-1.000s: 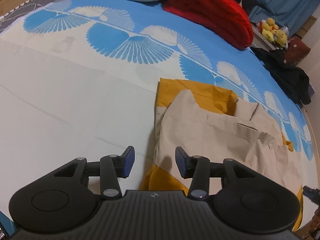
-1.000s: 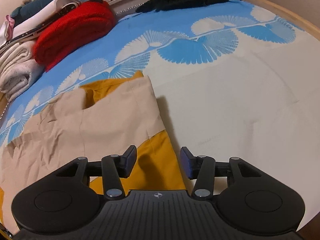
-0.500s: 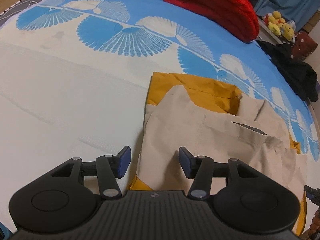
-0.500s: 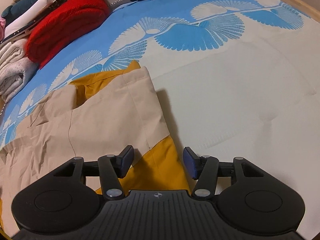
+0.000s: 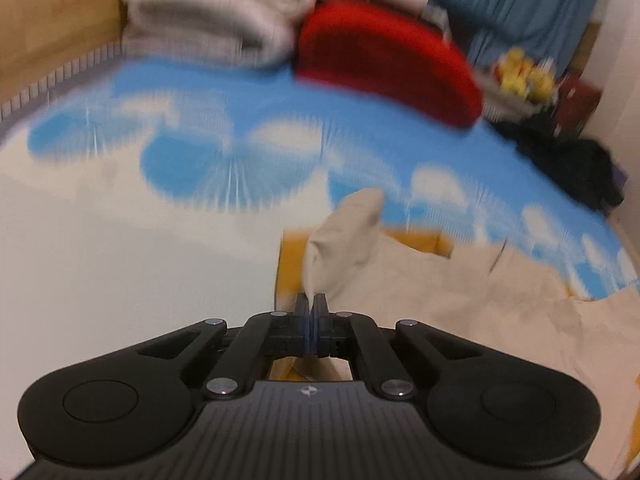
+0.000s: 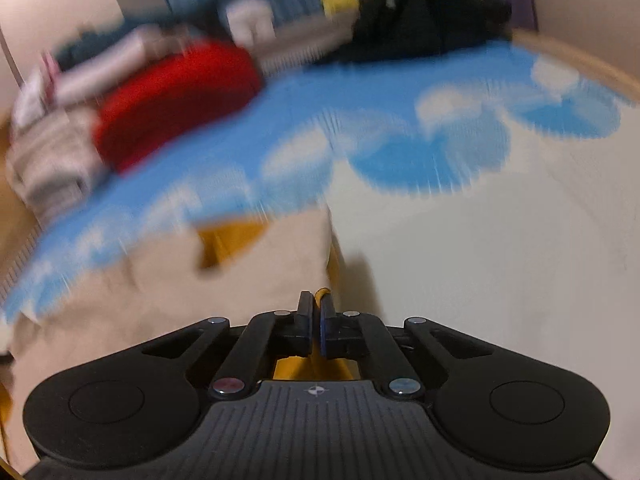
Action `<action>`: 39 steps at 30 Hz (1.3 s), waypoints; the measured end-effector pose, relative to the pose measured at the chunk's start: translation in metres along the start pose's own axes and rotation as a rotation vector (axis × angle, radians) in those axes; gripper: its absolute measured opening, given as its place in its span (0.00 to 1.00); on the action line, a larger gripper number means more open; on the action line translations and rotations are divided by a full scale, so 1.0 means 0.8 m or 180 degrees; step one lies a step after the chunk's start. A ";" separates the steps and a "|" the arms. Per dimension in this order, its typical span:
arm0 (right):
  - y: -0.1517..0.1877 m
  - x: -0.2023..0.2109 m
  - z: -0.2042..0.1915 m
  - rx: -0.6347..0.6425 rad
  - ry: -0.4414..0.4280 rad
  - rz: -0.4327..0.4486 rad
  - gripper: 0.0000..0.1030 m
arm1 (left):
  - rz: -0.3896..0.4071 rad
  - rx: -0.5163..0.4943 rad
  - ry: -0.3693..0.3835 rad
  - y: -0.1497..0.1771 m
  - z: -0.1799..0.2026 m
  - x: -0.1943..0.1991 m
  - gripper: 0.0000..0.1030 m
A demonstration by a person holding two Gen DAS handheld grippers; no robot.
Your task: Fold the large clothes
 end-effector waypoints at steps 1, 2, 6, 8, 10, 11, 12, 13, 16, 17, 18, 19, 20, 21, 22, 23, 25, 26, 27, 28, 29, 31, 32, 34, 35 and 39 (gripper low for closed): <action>-0.010 0.012 -0.004 0.0006 -0.0014 0.0171 0.02 | 0.0163 -0.0031 0.0012 -0.010 0.002 0.010 0.01; -0.018 0.019 -0.008 0.0004 -0.0049 0.0305 0.02 | 0.0320 -0.0090 -0.0021 -0.018 0.005 0.018 0.01; -0.044 0.027 -0.023 0.0080 -0.0011 0.0683 0.02 | 0.0455 -0.0211 -0.0275 -0.031 0.008 0.015 0.01; -0.052 0.016 -0.025 0.0068 0.0070 0.0707 0.02 | 0.0431 -0.0173 -0.0279 -0.035 0.010 0.006 0.01; -0.055 -0.001 -0.026 0.0086 0.0167 0.0649 0.02 | 0.0298 -0.0200 -0.0324 -0.033 0.010 -0.011 0.01; -0.054 -0.014 -0.025 0.0092 0.0242 0.0555 0.02 | 0.0146 -0.0247 -0.0385 -0.028 0.008 -0.025 0.01; -0.050 -0.028 -0.022 0.0097 0.0321 0.0435 0.02 | -0.0079 -0.0283 -0.0453 -0.018 0.006 -0.044 0.01; -0.042 -0.046 -0.018 0.0117 0.0447 0.0254 0.02 | -0.0322 -0.0280 -0.0512 -0.006 0.002 -0.062 0.01; -0.010 -0.101 0.000 0.0201 0.0762 -0.0339 0.02 | -0.0625 -0.0110 -0.0535 0.007 -0.010 -0.089 0.01; -0.006 -0.109 0.003 0.0213 0.0796 -0.0392 0.02 | -0.0564 -0.0083 -0.0516 0.001 -0.009 -0.088 0.01; -0.008 -0.112 0.002 0.0224 0.0805 -0.0373 0.02 | -0.0448 -0.0083 -0.0509 -0.008 -0.008 -0.082 0.01; -0.015 -0.111 0.000 0.0225 0.0787 -0.0297 0.02 | -0.0332 -0.0082 -0.0502 -0.017 -0.006 -0.077 0.01; -0.027 -0.105 -0.006 0.0227 0.0742 -0.0156 0.02 | -0.0200 -0.0087 -0.0494 -0.027 -0.004 -0.071 0.01; -0.039 -0.097 -0.014 0.0240 0.0688 0.0005 0.02 | -0.0071 -0.0098 -0.0489 -0.037 -0.002 -0.065 0.01; -0.053 -0.085 -0.023 0.0253 0.0625 0.0228 0.02 | 0.0030 -0.0118 -0.0493 -0.044 -0.001 -0.062 0.01; -0.061 -0.077 -0.029 0.0255 0.0584 0.0368 0.02 | 0.0083 -0.0141 -0.0518 -0.050 0.000 -0.062 0.01; -0.066 -0.078 -0.030 0.0234 0.0585 0.0438 0.02 | 0.0014 -0.0137 -0.0533 -0.052 0.000 -0.077 0.01; -0.062 -0.088 -0.027 0.0214 0.0626 0.0322 0.02 | -0.0116 -0.0083 -0.0480 -0.047 -0.001 -0.089 0.02; -0.053 -0.100 -0.023 0.0210 0.0664 0.0145 0.03 | -0.0267 -0.0027 -0.0420 -0.039 -0.001 -0.100 0.06; -0.043 -0.114 -0.017 0.0249 0.0792 -0.0050 0.04 | -0.0398 -0.0014 -0.0397 -0.033 -0.001 -0.109 0.12; -0.036 -0.121 -0.012 0.0299 0.0912 -0.0149 0.08 | -0.0440 -0.0031 -0.0459 -0.031 -0.005 -0.110 0.13; -0.027 -0.124 -0.003 0.0334 0.1051 -0.0247 0.08 | -0.0272 -0.0031 -0.0508 -0.040 -0.010 -0.097 0.14; -0.024 -0.124 0.001 0.0286 0.1026 -0.0292 0.09 | -0.0195 0.0015 -0.0430 -0.044 -0.009 -0.088 0.14; -0.012 -0.124 0.003 0.0154 0.0827 -0.0416 0.14 | -0.0124 0.0047 -0.0188 -0.047 0.000 -0.074 0.14; -0.005 -0.126 0.004 0.0147 0.0761 -0.0505 0.24 | -0.0174 0.0002 -0.0121 -0.044 0.004 -0.074 0.15; 0.029 -0.143 0.021 0.0185 0.0826 -0.0900 0.30 | -0.0895 -0.0137 -0.0161 0.006 0.003 -0.117 0.25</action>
Point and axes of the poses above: each gripper's, at about its wrist camera, not at the fingertips, and x roughly against the way its jaws point, z to its right, y to its underside, the point moved 9 cm from there along -x, roughly the way its jaws point, and after that the axes turned 4 degrees about -z, right-handed, at the moved point
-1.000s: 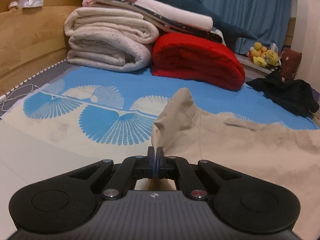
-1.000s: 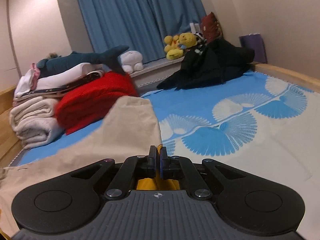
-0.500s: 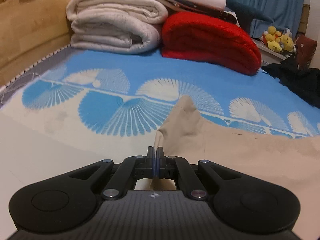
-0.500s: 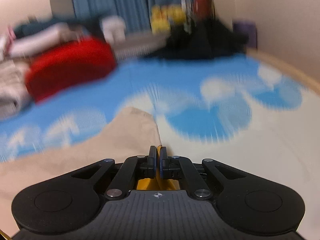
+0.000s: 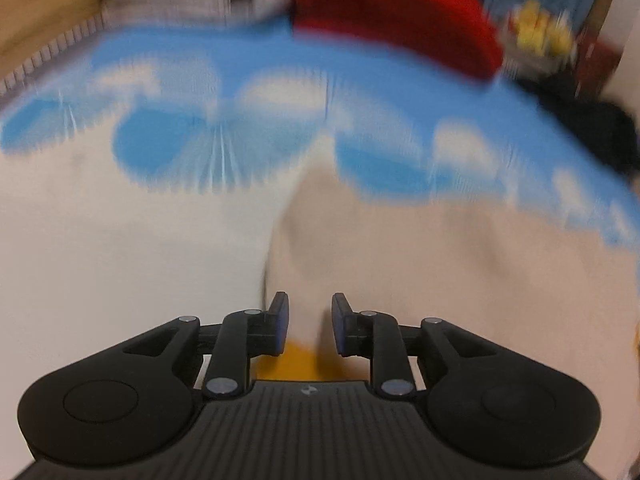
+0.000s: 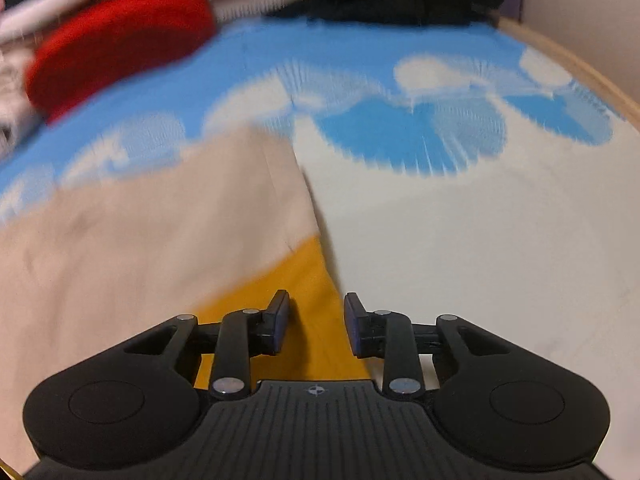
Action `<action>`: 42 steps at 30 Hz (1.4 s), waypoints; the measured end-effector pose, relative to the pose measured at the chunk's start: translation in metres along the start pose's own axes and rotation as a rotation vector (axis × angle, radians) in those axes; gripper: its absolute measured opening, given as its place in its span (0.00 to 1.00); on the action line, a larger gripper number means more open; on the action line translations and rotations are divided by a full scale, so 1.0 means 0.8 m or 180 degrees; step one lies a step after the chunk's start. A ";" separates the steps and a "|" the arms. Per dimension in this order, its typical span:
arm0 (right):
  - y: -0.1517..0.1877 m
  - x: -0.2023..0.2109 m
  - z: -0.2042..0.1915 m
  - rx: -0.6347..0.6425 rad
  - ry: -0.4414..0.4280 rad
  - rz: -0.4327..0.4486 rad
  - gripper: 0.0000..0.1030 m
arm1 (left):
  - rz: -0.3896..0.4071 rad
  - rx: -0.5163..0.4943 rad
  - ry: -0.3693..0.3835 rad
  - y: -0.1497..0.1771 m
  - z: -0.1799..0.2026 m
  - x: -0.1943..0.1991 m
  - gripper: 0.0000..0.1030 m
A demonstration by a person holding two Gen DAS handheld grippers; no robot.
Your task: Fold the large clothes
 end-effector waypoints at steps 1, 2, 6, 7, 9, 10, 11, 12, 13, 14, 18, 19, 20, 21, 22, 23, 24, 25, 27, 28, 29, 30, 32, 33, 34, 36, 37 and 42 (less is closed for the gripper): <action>0.003 -0.001 0.002 -0.0045 -0.0047 0.0000 0.24 | -0.0196 -0.0006 -0.0024 0.010 -0.003 -0.015 0.25; 0.005 0.001 0.001 -0.0065 -0.0085 0.0025 0.11 | -0.0289 -0.0003 -0.0094 0.016 -0.008 -0.023 0.25; -0.002 0.017 -0.004 -0.0021 0.0028 0.0273 0.04 | 0.0150 0.0192 -0.0323 -0.004 -0.029 0.006 0.24; -0.004 0.015 0.002 -0.0060 0.0075 0.0253 0.04 | 0.0292 0.0199 -0.0244 -0.011 -0.025 0.018 0.24; 0.000 0.013 0.004 -0.0116 0.0110 0.0166 0.04 | 0.0460 0.0111 0.0037 -0.017 -0.003 0.035 0.24; 0.002 0.011 0.004 -0.0104 0.0122 0.0132 0.04 | 0.0467 0.0013 0.0231 -0.015 0.015 0.038 0.24; 0.002 0.011 0.002 -0.0071 0.0138 0.0122 0.05 | 0.0438 -0.0105 0.0411 -0.011 0.035 0.040 0.25; 0.002 0.014 0.001 -0.0029 0.0160 0.0138 0.07 | 0.0396 -0.0268 0.0586 -0.005 0.058 0.041 0.25; 0.001 0.020 -0.002 0.0029 0.0189 0.0196 0.09 | 0.0367 -0.0460 0.0702 0.003 0.082 0.041 0.25; -0.003 0.028 -0.004 0.0090 0.0242 0.0315 0.10 | 0.0353 -0.0661 0.0788 0.010 0.103 0.042 0.25; -0.018 0.063 -0.018 0.0262 0.0035 0.0831 0.13 | 0.0371 -0.1259 0.1003 0.037 0.179 0.039 0.26; -0.018 0.070 -0.027 0.0278 -0.0205 0.0892 0.13 | 0.0341 -0.1301 0.1037 0.040 0.190 0.033 0.26; -0.017 0.072 -0.035 0.0304 -0.0414 0.0880 0.13 | 0.0292 -0.1328 0.1003 0.044 0.195 0.022 0.26; -0.011 0.069 -0.044 0.0329 -0.0627 0.0789 0.14 | 0.0223 -0.1356 0.0872 0.046 0.197 0.005 0.27; -0.002 0.058 -0.052 0.0320 -0.0858 0.0572 0.14 | 0.0152 -0.1365 0.0658 0.049 0.194 -0.015 0.29; 0.009 0.045 -0.057 0.0295 -0.0983 0.0327 0.14 | 0.0108 -0.1332 0.0435 0.049 0.187 -0.030 0.31; 0.023 0.028 -0.058 0.0281 -0.1020 0.0043 0.14 | 0.0114 -0.1233 0.0297 0.046 0.179 -0.039 0.32; 0.037 0.011 -0.056 0.0321 -0.0920 -0.0197 0.14 | 0.0153 -0.1089 0.0255 0.040 0.174 -0.038 0.32; 0.046 0.004 -0.050 0.0482 -0.0741 -0.0230 0.13 | 0.0261 -0.0893 0.0189 0.032 0.159 -0.024 0.32; 0.045 0.009 -0.048 0.0534 -0.0709 -0.0190 0.13 | 0.0308 -0.0874 0.0173 0.031 0.155 -0.013 0.32; 0.044 0.013 -0.046 0.0532 -0.0695 -0.0172 0.13 | 0.0336 -0.0878 0.0195 0.029 0.151 -0.002 0.32; 0.043 0.017 -0.041 0.0520 -0.0677 -0.0138 0.13 | 0.0353 -0.0886 0.0253 0.032 0.146 0.012 0.32; 0.049 0.029 -0.033 0.0522 -0.0611 -0.0117 0.14 | 0.0334 -0.0914 0.0376 0.039 0.140 0.033 0.32; 0.050 0.035 -0.027 0.0512 -0.0605 -0.0110 0.14 | 0.0307 -0.0944 0.0435 0.046 0.135 0.044 0.32; 0.053 0.042 -0.023 0.0500 -0.0616 -0.0112 0.14 | 0.0270 -0.0979 0.0471 0.052 0.128 0.052 0.32; 0.067 0.055 -0.014 0.0508 -0.0605 -0.0137 0.14 | 0.0095 -0.1080 0.0541 0.077 0.115 0.065 0.32; 0.077 0.058 -0.007 0.0543 -0.0572 -0.0169 0.14 | 0.0001 -0.1124 0.0578 0.089 0.112 0.068 0.32; 0.122 0.070 0.031 0.0616 -0.0419 -0.0397 0.14 | -0.0500 -0.1417 0.0367 0.162 0.035 0.054 0.31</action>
Point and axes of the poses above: each gripper's, at about its wrist camera, not at the fingertips, and x roughly against the way its jaws point, z to its right, y to its underside, the point moved 9 cm from there along -x, roughly the way its jaws point, and after that the axes turned 4 degrees about -z, right-handed, at the moved point
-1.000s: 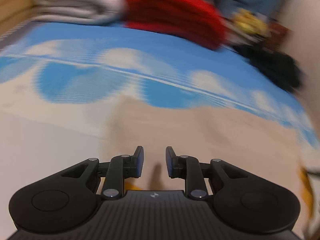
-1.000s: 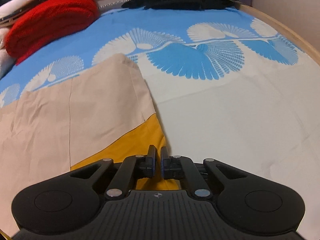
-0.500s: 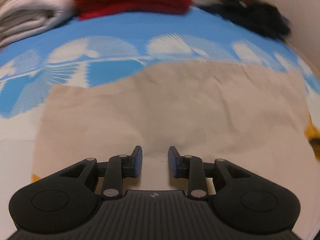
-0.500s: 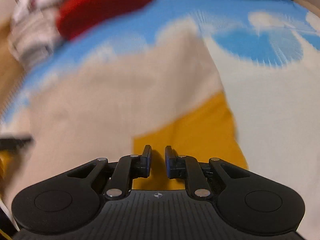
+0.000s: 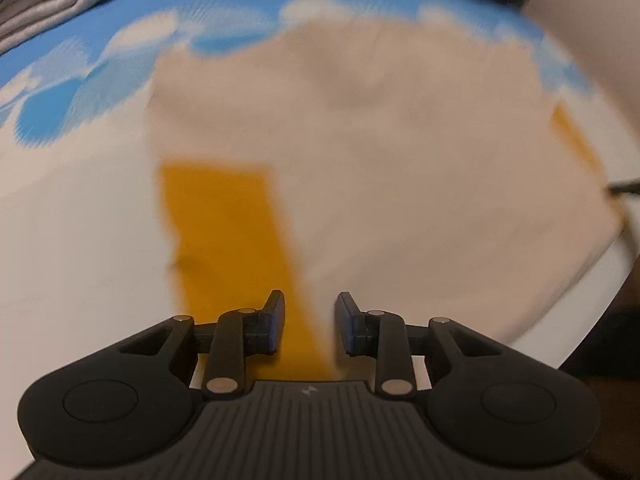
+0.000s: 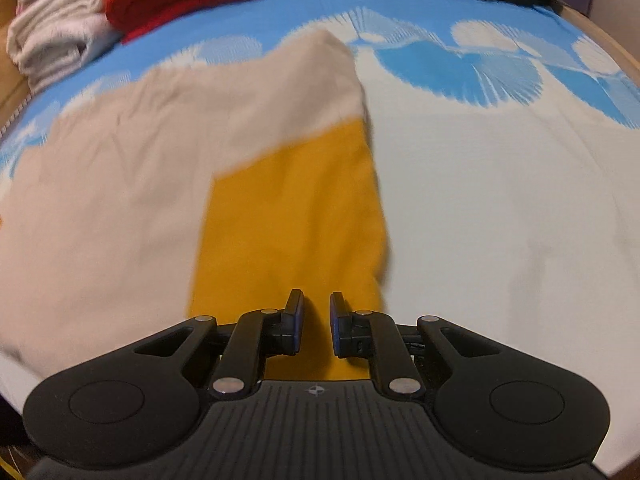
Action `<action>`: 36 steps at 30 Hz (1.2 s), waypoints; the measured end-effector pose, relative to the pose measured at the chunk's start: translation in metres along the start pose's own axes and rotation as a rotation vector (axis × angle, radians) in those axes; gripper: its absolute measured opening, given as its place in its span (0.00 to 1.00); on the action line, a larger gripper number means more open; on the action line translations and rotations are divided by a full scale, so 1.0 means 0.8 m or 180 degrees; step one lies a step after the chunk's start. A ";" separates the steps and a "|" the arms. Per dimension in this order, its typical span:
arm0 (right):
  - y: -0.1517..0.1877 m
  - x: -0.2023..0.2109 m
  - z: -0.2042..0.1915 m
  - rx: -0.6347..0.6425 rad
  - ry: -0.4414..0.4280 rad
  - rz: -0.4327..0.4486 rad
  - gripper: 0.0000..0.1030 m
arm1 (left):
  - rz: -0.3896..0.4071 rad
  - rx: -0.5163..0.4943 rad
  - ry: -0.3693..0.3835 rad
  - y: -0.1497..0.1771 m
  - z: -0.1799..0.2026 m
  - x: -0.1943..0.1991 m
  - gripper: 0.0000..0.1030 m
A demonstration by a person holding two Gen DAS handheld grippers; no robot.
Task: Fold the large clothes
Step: 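Grasp the mustard panel with the left gripper and fold it inward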
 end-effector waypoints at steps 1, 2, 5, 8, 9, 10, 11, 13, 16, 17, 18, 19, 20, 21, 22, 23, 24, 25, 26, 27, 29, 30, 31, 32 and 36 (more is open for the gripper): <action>0.014 -0.001 0.008 0.0005 0.0075 -0.0086 0.14 | 0.0007 0.0067 -0.0007 0.009 -0.012 0.002 0.31; 0.024 0.000 0.013 0.0063 0.0145 -0.0120 0.14 | 0.0035 0.0185 -0.0020 0.016 -0.025 0.009 0.31; 0.039 0.013 0.021 0.0217 0.0397 -0.0114 0.14 | 0.0071 0.0440 -0.0189 0.035 -0.057 0.034 0.31; 0.031 0.046 0.023 0.0220 0.0610 0.0121 0.14 | 0.0215 0.0471 -0.0259 0.041 -0.058 0.068 0.31; 0.024 0.063 0.021 0.0189 0.0664 0.0290 0.14 | 0.0292 0.0509 -0.0285 0.040 -0.056 0.079 0.31; 0.014 0.085 0.018 0.0140 0.0709 0.0520 0.14 | 0.0390 0.0599 -0.0298 0.039 -0.053 0.092 0.31; 0.004 0.112 0.012 0.0069 0.0741 0.0803 0.14 | 0.0506 0.0732 -0.0240 0.039 -0.049 0.104 0.31; -0.009 0.166 -0.005 -0.0090 0.0713 0.1355 0.14 | 0.0696 0.0981 -0.0052 0.042 -0.036 0.120 0.31; -0.004 0.234 -0.040 -0.0291 0.0482 0.2018 0.14 | 0.0881 0.1250 0.0212 0.044 -0.008 0.125 0.32; 0.006 0.247 -0.053 -0.0334 0.0392 0.2164 0.16 | 0.0881 0.1315 0.0294 0.050 0.001 0.121 0.32; 0.019 0.252 -0.066 -0.0360 0.0306 0.2238 0.16 | 0.0875 0.1361 0.0345 0.055 0.009 0.116 0.32; 0.032 0.250 -0.077 -0.0372 0.0248 0.2250 0.16 | 0.0867 0.1389 0.0377 0.058 0.017 0.113 0.32; 0.042 0.245 -0.085 -0.0391 0.0241 0.2182 0.16 | 0.0857 0.1413 0.0408 0.059 0.024 0.109 0.32; 0.048 0.240 -0.093 -0.0424 0.0249 0.2101 0.16 | 0.0855 0.1431 0.0424 0.058 0.028 0.104 0.32; 0.051 0.242 -0.100 -0.0453 0.0218 0.2143 0.16 | 0.0858 0.1456 0.0434 0.060 0.031 0.102 0.34; 0.055 0.246 -0.110 -0.0440 0.0198 0.2219 0.16 | 0.0851 0.1503 0.0453 0.061 0.032 0.097 0.35; 0.057 0.246 -0.117 -0.0378 0.0221 0.2242 0.16 | 0.0820 0.1576 0.0480 0.062 0.031 0.090 0.38; 0.057 0.241 -0.126 -0.0277 0.0280 0.2238 0.16 | 0.0774 0.1650 0.0515 0.065 0.031 0.082 0.43; 0.056 0.233 -0.132 -0.0187 0.0323 0.2209 0.16 | 0.0721 0.1716 0.0557 0.068 0.032 0.074 0.47; 0.056 0.228 -0.135 -0.0122 0.0340 0.2167 0.16 | 0.0663 0.1783 0.0588 0.069 0.031 0.065 0.55; 0.054 0.219 -0.142 -0.0054 0.0328 0.2100 0.16 | 0.0558 0.1912 0.0613 0.073 0.029 0.049 0.62; 0.051 0.218 -0.143 -0.0035 0.0319 0.2086 0.16 | 0.0509 0.1983 0.0641 0.075 0.029 0.042 0.65; 0.052 0.218 -0.146 -0.0013 0.0314 0.2078 0.16 | 0.0475 0.2054 0.0674 0.078 0.027 0.035 0.66; 0.052 0.218 -0.147 -0.0001 0.0314 0.2075 0.16 | 0.0443 0.2134 0.0704 0.080 0.026 0.030 0.67; 0.053 0.218 -0.151 -0.0006 0.0302 0.2062 0.17 | 0.0366 0.2523 0.0735 0.090 0.013 0.008 0.71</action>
Point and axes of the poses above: each gripper's, at about its wrist camera, not at the fingertips, and x roughly against the way its jaws point, z to its right, y to its underside, the point moved 9 cm from there along -x, roughly the way its jaws point, and after that the axes turned 4 degrees about -z, right-handed, at the moved point
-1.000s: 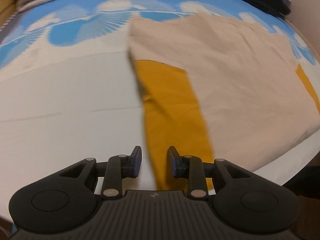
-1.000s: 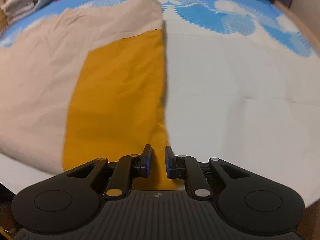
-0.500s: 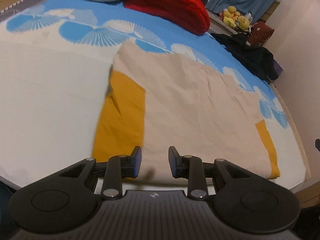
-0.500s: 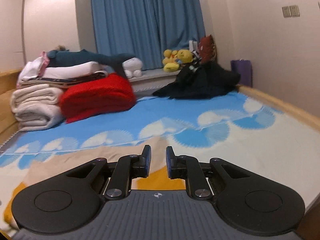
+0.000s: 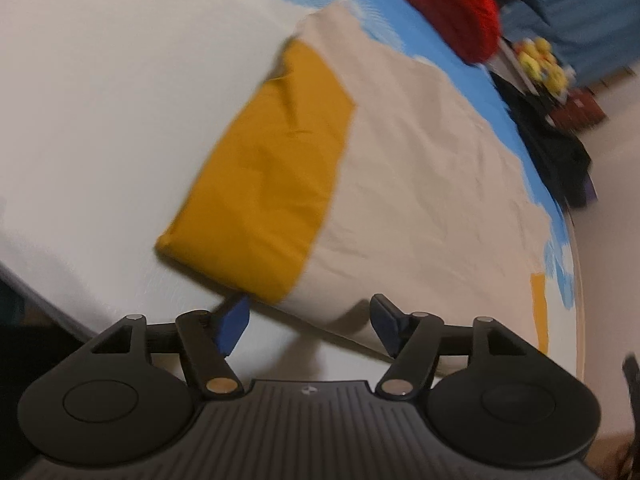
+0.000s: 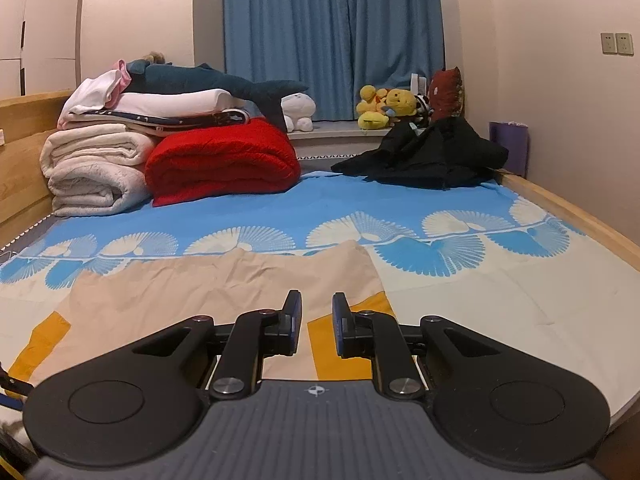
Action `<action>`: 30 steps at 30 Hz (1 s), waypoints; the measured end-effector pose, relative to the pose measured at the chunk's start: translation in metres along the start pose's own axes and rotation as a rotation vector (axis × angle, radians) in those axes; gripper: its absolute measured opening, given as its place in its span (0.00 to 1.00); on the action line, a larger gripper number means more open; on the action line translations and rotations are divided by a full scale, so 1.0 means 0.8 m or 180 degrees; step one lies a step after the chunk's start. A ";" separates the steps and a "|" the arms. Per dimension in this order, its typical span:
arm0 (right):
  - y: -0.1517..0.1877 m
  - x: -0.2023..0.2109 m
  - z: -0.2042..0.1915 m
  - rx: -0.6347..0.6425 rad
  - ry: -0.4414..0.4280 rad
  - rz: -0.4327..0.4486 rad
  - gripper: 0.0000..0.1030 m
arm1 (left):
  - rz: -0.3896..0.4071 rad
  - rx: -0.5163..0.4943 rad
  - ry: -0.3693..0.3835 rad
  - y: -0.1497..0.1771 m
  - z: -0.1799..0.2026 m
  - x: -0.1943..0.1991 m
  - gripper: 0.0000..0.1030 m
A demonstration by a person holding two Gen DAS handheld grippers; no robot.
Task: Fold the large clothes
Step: 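Grasp the mustard panel with the left gripper and fold it inward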
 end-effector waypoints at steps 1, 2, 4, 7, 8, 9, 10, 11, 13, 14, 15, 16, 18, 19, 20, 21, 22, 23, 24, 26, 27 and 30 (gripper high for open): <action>0.000 0.000 0.000 -0.0002 -0.0002 -0.0008 0.17 | 0.0020 0.0106 -0.0009 -0.002 -0.007 -0.002 0.72; 0.000 -0.002 0.000 0.0001 -0.0006 -0.0014 0.17 | 0.0047 0.0217 -0.0006 -0.005 -0.013 -0.004 0.72; 0.001 -0.003 0.000 0.0016 -0.0008 -0.0025 0.17 | 0.0140 0.0453 0.0065 -0.013 -0.023 -0.005 0.73; 0.001 -0.004 0.001 0.0014 -0.0008 -0.0041 0.17 | 0.0259 0.0699 0.0162 -0.023 -0.032 -0.005 0.73; 0.002 -0.005 0.002 0.0005 -0.0010 -0.0047 0.17 | 0.0309 0.0765 0.0181 -0.025 -0.035 -0.005 0.73; 0.001 -0.006 0.004 0.0001 -0.0017 -0.0055 0.17 | 0.0350 0.0817 0.0196 -0.027 -0.037 -0.005 0.73; 0.001 -0.007 0.004 0.0000 -0.0018 -0.0059 0.17 | 0.0396 0.0862 0.0214 -0.029 -0.038 -0.005 0.73; 0.002 -0.007 0.003 0.0006 -0.0017 -0.0065 0.17 | 0.0432 0.0878 0.0226 -0.031 -0.038 -0.007 0.73; 0.004 -0.009 0.002 0.0032 -0.0013 -0.0082 0.17 | 0.0501 0.0892 0.0248 -0.037 -0.036 -0.007 0.73; 0.005 -0.010 0.001 0.0043 -0.0010 -0.0091 0.17 | 0.0535 0.0927 0.0264 -0.040 -0.036 -0.009 0.73; 0.005 -0.011 0.001 0.0051 -0.0004 -0.0098 0.17 | 0.0572 0.0976 0.0284 -0.042 -0.036 -0.010 0.73; 0.006 -0.012 0.000 0.0056 0.0001 -0.0105 0.17 | 0.0603 0.1018 0.0301 -0.044 -0.036 -0.011 0.72; 0.008 -0.013 -0.002 0.0057 0.0010 -0.0118 0.17 | 0.0643 0.1023 0.0292 -0.048 -0.036 -0.013 0.70; 0.008 -0.014 -0.003 0.0055 0.0012 -0.0124 0.17 | 0.0654 0.0985 0.0248 -0.049 -0.035 -0.013 0.62; 0.008 -0.015 -0.004 0.0052 0.0013 -0.0132 0.17 | 0.0668 0.0930 0.0209 -0.050 -0.035 -0.013 0.54; 0.008 -0.017 -0.004 0.0048 0.0011 -0.0143 0.17 | 0.0686 0.0877 0.0217 -0.051 -0.032 -0.013 0.38; 0.009 -0.018 -0.007 0.0044 0.0003 -0.0157 0.17 | 0.0715 0.0836 0.0248 -0.051 -0.032 -0.010 0.29; 0.010 -0.020 -0.010 0.0037 -0.0016 -0.0177 0.17 | 0.0756 0.0777 0.0261 -0.054 -0.029 -0.006 0.25; 0.011 -0.022 -0.014 0.0031 -0.0042 -0.0203 0.17 | 0.0803 0.0698 0.0263 -0.056 -0.024 0.000 0.21; 0.014 -0.028 -0.026 0.0019 -0.0160 -0.0273 0.17 | 0.0867 0.0571 0.0287 -0.059 -0.017 0.014 0.17; 0.015 -0.031 -0.034 0.0036 -0.0206 -0.0295 0.17 | 0.0892 0.0521 0.0300 -0.060 -0.013 0.021 0.15; 0.019 -0.039 -0.066 0.0131 -0.0386 -0.0350 0.17 | 0.0994 0.0346 0.0303 -0.065 -0.005 0.048 0.11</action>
Point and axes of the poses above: each gripper's, at about its wrist camera, not at the fingertips, and x roughly against the way its jaws point, z to its right, y to its underside, the point moved 9 cm from there along -x, roughly the way its jaws point, and after that the axes turned 4 degrees about -z, right-handed, at the moved point
